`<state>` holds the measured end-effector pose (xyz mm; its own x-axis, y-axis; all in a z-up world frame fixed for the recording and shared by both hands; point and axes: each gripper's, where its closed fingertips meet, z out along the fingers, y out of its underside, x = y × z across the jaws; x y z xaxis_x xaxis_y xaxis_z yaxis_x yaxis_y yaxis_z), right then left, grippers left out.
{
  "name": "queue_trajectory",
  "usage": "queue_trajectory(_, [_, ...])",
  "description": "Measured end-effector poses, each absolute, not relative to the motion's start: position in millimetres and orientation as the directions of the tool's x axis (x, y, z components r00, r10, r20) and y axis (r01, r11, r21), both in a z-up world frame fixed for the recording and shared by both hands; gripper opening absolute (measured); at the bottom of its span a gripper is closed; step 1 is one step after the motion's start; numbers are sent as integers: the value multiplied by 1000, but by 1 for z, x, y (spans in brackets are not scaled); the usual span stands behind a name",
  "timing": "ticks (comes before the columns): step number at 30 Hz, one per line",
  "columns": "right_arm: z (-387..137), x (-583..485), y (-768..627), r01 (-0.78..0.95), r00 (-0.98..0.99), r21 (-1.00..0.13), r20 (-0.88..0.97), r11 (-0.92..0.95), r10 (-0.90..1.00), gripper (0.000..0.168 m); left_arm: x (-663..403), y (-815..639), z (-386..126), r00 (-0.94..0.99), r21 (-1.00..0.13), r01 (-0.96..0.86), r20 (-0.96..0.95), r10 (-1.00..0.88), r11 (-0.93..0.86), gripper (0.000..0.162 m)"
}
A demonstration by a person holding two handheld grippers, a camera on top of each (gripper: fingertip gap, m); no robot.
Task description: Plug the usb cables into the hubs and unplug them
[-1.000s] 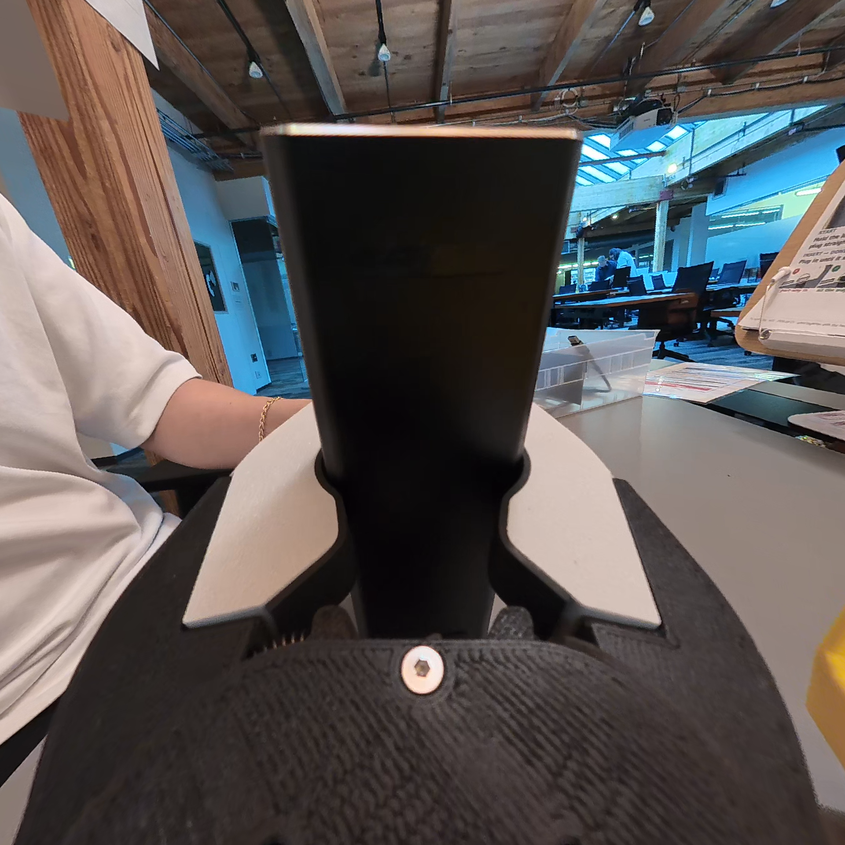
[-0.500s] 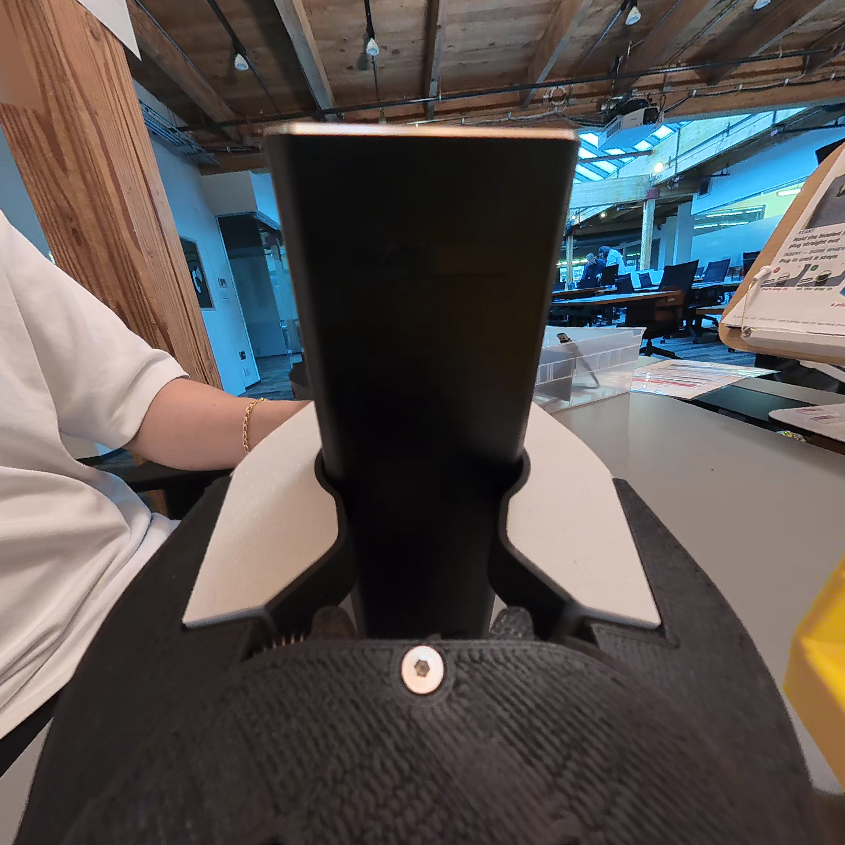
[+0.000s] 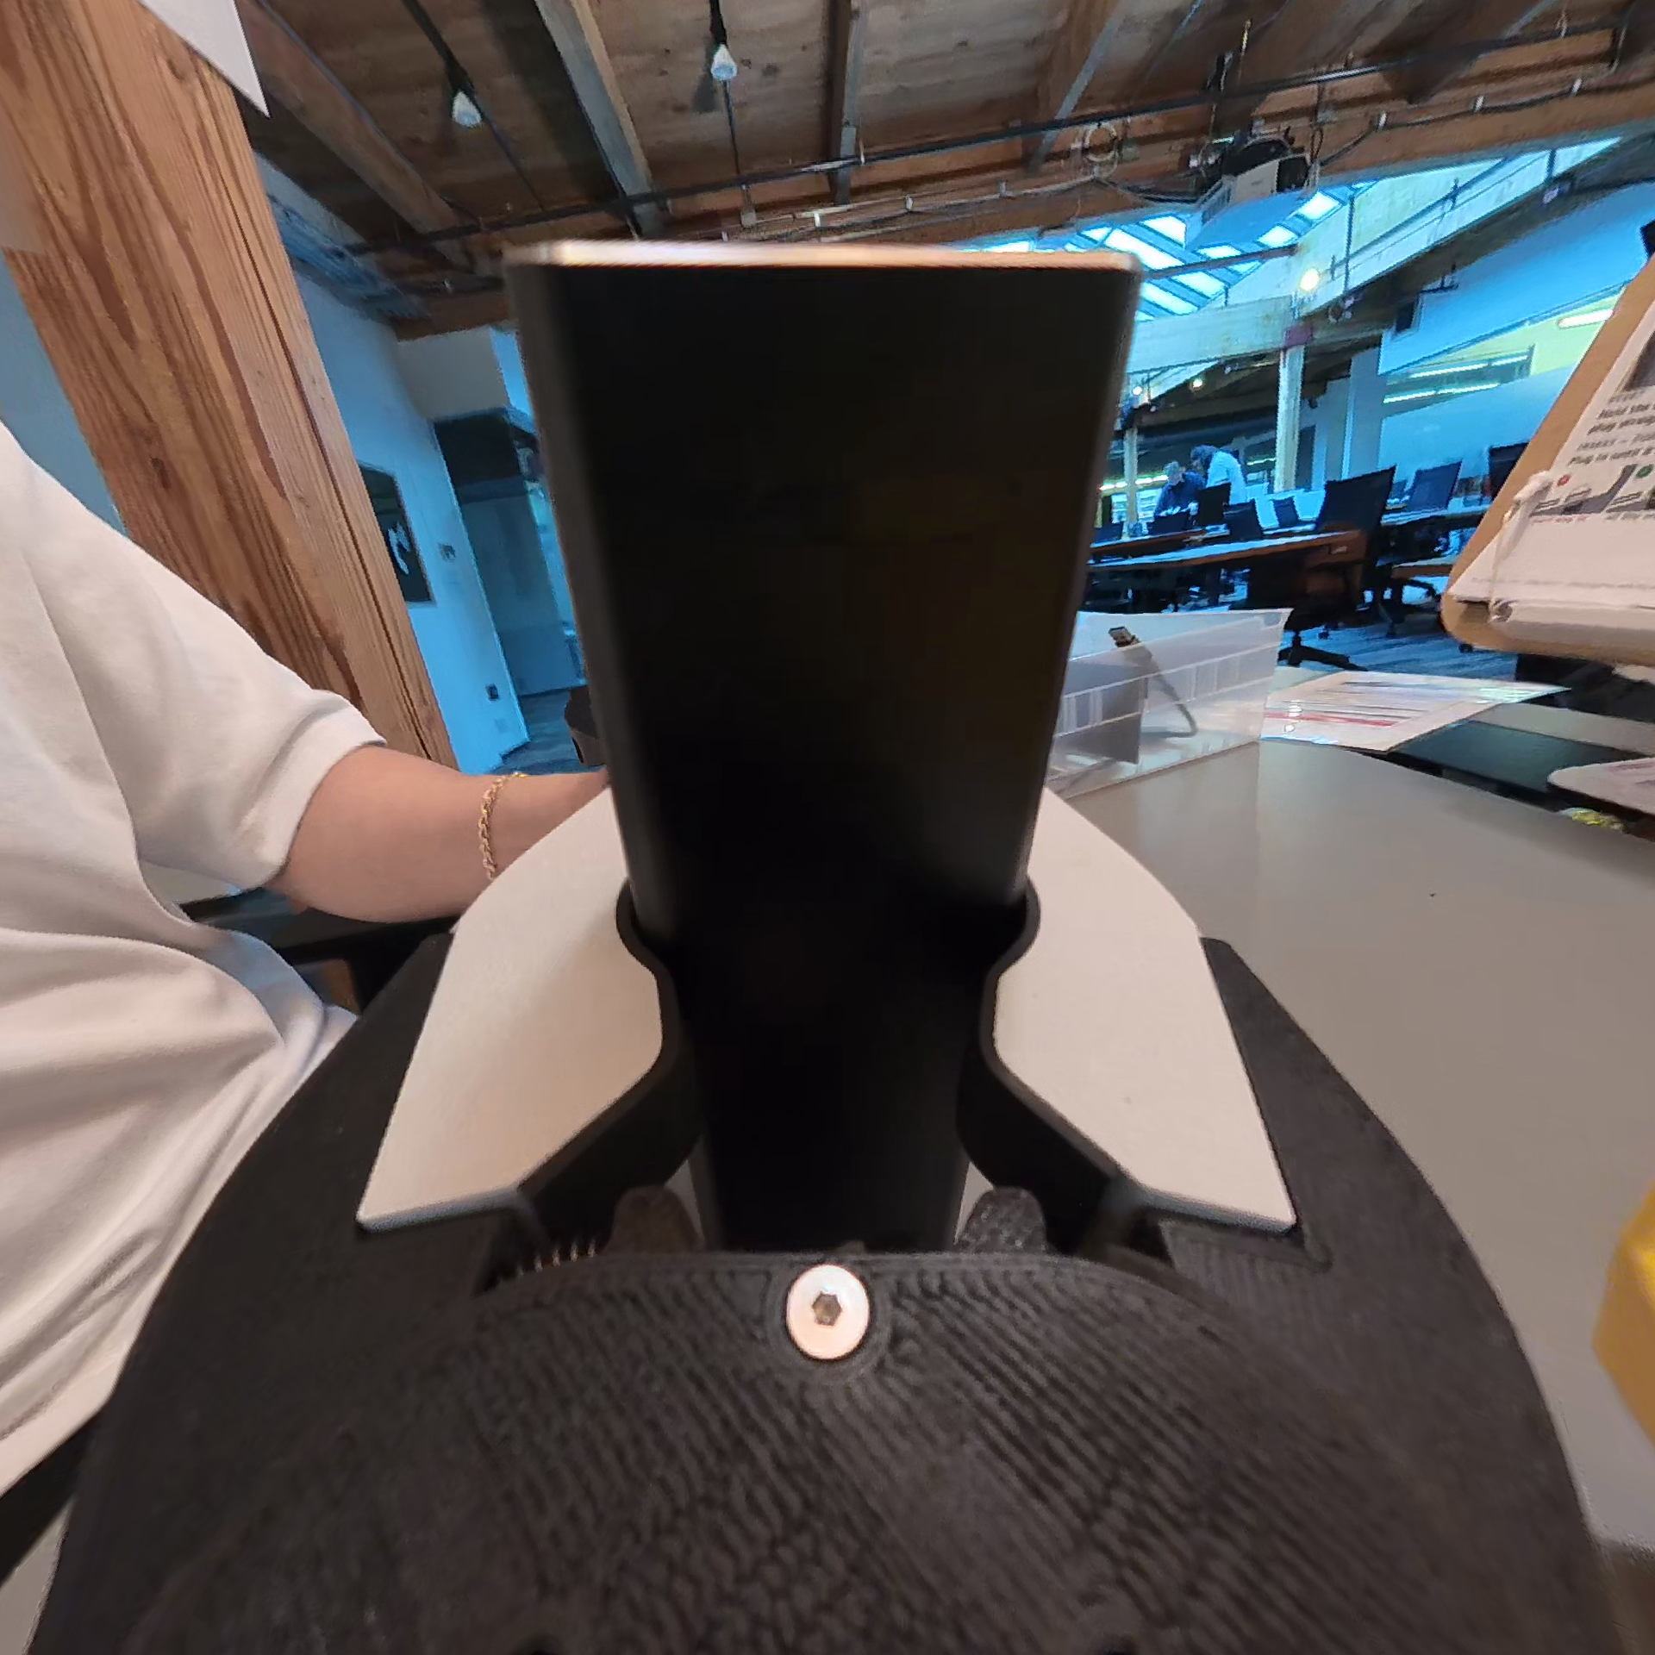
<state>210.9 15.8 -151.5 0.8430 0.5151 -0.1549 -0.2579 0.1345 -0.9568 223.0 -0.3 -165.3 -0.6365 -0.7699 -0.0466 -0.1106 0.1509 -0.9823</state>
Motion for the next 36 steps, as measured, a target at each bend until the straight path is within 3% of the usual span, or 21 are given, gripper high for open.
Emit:
queue_trajectory(6, [-158, 207, 23, -244, 849, -965, -164, 97, 502, 74, 222, 5, -165, -646, -946, -147, -130, -752, 290, 10])
queue_trajectory(21, [-155, 212, 22, -261, 859, -956, -168, 132, 483, 75, 224, 3, -171, -621, -974, -184, 9, -784, 135, 10])
queue_trajectory(36, [-160, 205, 29, -265, 853, -961, -197, 76, 483, 76, 224, 5, -176, -645, -958, -234, 27, -764, 163, 11])
